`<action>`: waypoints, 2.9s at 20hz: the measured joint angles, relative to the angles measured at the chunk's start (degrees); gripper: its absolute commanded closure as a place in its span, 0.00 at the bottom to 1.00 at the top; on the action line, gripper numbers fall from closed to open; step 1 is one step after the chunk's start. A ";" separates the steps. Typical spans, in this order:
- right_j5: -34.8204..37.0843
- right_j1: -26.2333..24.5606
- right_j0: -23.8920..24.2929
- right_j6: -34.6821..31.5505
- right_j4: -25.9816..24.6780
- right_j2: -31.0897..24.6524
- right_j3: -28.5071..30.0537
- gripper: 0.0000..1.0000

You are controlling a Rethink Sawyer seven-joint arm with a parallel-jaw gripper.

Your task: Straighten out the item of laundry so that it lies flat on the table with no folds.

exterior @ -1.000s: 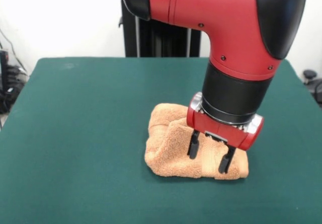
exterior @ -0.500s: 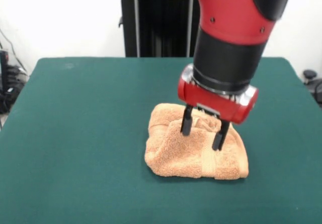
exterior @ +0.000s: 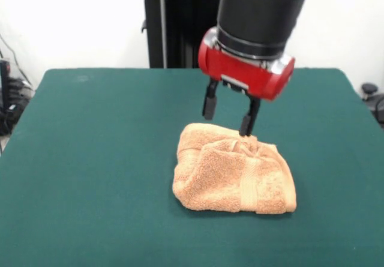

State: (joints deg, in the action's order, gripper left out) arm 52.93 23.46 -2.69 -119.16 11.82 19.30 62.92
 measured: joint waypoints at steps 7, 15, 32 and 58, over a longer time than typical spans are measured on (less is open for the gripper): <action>-0.21 3.76 0.03 0.00 -1.35 -0.04 7.00 0.00; -2.98 4.24 0.16 0.00 -1.50 -0.48 12.75 0.00; -11.42 1.82 0.34 0.00 -1.65 -2.23 21.14 0.00; -14.34 -7.71 -2.54 0.00 -1.41 -2.21 21.14 0.00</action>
State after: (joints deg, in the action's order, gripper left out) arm 38.59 15.75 -5.23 -119.16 10.41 17.09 84.06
